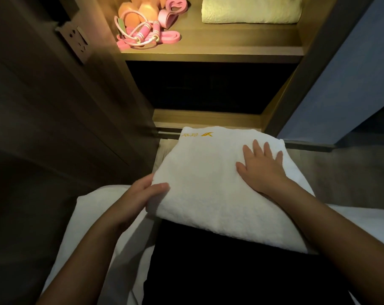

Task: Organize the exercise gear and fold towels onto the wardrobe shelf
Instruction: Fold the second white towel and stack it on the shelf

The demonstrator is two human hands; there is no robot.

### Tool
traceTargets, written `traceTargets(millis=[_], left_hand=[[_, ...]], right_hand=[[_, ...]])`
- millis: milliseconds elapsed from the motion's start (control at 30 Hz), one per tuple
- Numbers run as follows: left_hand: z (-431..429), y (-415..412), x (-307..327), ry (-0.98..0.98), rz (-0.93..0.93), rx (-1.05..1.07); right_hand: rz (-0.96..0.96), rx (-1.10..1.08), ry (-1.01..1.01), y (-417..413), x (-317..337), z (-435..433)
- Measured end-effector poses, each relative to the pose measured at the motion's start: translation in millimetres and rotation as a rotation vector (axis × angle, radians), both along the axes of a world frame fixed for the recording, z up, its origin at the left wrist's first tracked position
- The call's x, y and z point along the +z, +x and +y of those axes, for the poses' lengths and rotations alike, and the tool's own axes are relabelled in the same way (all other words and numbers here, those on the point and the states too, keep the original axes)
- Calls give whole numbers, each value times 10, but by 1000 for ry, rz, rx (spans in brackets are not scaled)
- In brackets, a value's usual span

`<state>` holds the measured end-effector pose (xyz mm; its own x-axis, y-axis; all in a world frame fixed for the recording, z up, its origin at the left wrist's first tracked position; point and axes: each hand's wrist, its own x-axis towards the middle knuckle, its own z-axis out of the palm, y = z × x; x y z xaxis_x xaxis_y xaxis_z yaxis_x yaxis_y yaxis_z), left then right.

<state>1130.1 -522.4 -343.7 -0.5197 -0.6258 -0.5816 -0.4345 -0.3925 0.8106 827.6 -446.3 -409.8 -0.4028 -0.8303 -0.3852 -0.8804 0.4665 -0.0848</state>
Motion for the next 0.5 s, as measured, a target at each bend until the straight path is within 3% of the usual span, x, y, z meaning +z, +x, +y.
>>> traceTargets(millis=[100, 267, 500], left_hand=[[-201, -70, 86, 185, 157, -212], [-468, -361, 236, 487, 3, -442], [-636, -591, 242, 667, 168, -410]], right_hand=[[24, 98, -3, 72, -26, -32], [36, 103, -6, 59, -52, -37], [26, 78, -20, 0, -112, -18]])
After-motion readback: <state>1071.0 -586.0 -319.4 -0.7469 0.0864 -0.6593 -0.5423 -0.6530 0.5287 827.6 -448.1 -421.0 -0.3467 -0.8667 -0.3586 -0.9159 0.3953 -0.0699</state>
